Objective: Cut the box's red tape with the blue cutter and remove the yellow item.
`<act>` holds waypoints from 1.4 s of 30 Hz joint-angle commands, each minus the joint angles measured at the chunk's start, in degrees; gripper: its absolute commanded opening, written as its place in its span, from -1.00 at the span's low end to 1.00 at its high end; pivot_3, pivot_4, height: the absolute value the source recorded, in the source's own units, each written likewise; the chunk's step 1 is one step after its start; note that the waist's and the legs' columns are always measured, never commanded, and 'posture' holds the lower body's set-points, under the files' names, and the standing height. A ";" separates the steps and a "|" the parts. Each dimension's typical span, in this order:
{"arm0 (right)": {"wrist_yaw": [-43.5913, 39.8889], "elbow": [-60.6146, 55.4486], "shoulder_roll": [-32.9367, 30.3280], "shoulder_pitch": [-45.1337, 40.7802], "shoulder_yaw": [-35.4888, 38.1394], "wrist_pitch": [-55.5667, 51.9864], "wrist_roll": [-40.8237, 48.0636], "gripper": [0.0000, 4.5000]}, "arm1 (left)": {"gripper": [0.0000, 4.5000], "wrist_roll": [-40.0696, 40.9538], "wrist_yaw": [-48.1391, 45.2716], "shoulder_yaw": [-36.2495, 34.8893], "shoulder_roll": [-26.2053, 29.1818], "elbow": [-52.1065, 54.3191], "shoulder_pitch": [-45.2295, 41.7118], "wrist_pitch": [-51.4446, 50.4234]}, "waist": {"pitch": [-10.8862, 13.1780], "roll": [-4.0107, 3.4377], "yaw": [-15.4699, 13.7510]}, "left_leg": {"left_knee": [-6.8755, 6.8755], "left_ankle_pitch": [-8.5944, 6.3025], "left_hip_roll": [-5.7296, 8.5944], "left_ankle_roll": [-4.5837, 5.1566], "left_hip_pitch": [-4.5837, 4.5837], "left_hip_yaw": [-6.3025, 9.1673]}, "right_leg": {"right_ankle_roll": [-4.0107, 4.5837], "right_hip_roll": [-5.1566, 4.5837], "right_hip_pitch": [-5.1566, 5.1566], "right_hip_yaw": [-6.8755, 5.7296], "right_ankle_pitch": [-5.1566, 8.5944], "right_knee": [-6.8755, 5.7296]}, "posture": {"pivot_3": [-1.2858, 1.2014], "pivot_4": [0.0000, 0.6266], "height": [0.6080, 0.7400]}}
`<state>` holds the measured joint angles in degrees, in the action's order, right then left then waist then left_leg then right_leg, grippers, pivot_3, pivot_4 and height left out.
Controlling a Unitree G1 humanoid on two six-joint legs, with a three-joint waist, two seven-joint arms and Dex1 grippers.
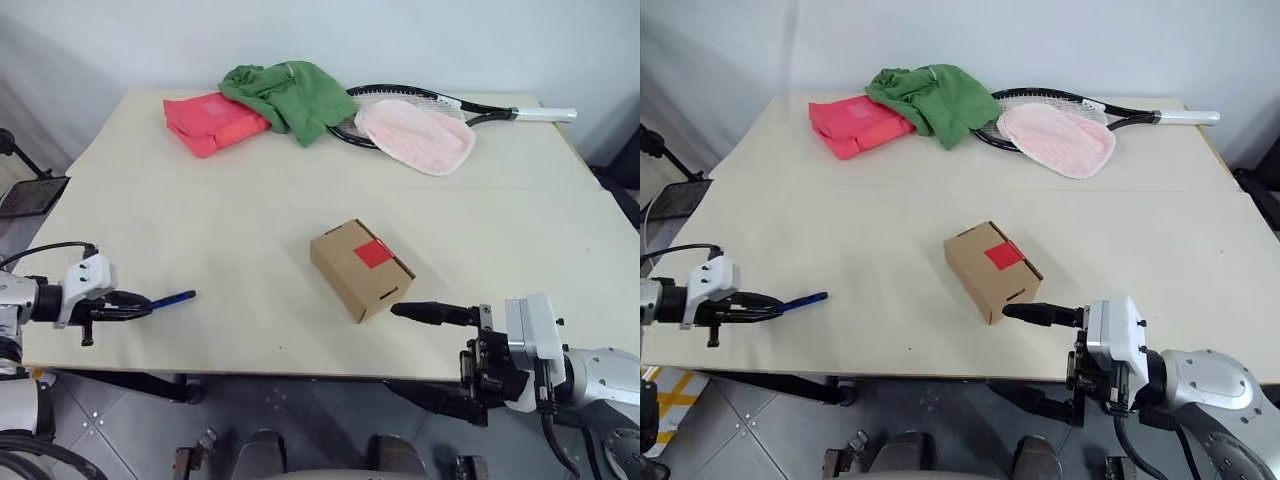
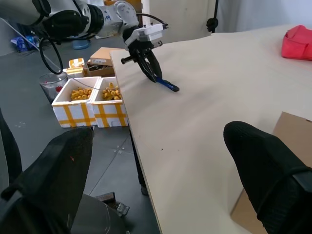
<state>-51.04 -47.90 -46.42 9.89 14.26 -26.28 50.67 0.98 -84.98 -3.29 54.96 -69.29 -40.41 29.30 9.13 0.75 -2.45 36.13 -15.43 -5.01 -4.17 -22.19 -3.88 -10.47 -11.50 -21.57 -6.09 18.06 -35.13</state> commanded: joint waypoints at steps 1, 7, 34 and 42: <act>-0.45 -1.43 -0.21 -0.02 0.81 1.21 0.13 1.00 | -0.67 3.27 -4.68 0.20 -4.09 6.54 -0.10 -1.50 | 0.01 0.01 -0.57 | 0.02 0.00 0.00 0.00 -0.02 0.00 | 0.00 0.00 0.00 0.00 0.00 0.00 | 0.03 -0.52 1.00; -0.42 -1.96 0.10 1.13 0.50 1.50 -0.73 1.00 | -0.67 6.21 -2.96 5.12 -9.46 32.91 5.76 -12.42 | 0.20 0.49 -0.42 | 0.09 -0.01 0.00 0.02 -0.11 0.01 | 0.00 0.01 -0.02 -0.01 -0.01 0.01 | 0.03 -0.52 1.00; 13.23 -7.42 -2.09 15.21 1.90 -9.44 -7.68 0.61 | -0.69 -9.26 21.72 35.52 -21.52 88.62 6.10 -68.00 | 0.35 0.74 -0.68 | 0.27 -0.09 0.00 0.09 -0.18 0.05 | 0.03 0.01 0.00 0.00 -0.01 0.21 | 0.03 -0.52 1.00; 20.51 -0.86 -1.39 1.20 -13.83 -17.96 -15.84 -0.65 | -0.69 -11.16 23.68 39.01 -20.52 93.09 6.91 -72.34 | 0.34 0.71 -0.85 | 0.56 -0.23 -0.01 0.21 -0.24 0.08 | 0.06 0.01 0.06 0.00 -0.02 0.38 | 0.03 -0.52 1.00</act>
<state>-31.76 -48.81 -48.42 12.18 2.12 -43.30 35.98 -9.03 -61.68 33.92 33.92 22.96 -34.30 -41.59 9.48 1.46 -3.30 36.78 -15.70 -5.01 -3.94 -22.46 -3.80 -10.42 -11.50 -21.51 -6.09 18.05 -34.76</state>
